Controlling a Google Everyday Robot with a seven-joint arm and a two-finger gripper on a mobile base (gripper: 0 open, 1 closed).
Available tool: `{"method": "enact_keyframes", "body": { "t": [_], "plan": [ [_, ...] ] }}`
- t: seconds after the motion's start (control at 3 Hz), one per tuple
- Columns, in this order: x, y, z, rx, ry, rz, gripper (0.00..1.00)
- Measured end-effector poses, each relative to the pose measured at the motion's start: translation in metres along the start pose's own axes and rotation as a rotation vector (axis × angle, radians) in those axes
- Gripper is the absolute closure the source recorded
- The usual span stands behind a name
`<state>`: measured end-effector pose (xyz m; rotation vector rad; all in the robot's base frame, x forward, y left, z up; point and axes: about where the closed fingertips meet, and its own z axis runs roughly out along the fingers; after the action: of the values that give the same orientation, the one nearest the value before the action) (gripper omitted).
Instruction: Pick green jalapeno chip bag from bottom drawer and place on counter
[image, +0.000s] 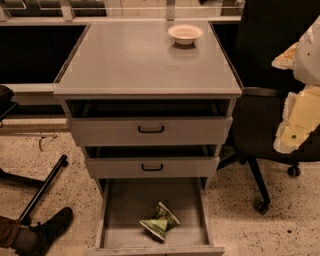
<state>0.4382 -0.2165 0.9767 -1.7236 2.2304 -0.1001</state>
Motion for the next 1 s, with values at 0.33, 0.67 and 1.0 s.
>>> {"method": "enact_keyframes", "body": {
  "t": [0.33, 0.67, 1.0],
  "plan": [
    [0.000, 0.000, 0.000, 0.000, 0.000, 0.000, 0.00],
    [0.000, 0.006, 0.024, -0.014, -0.004, -0.007, 0.00],
    [-0.006, 0.026, 0.088, -0.070, -0.051, -0.027, 0.00]
  ]
}}
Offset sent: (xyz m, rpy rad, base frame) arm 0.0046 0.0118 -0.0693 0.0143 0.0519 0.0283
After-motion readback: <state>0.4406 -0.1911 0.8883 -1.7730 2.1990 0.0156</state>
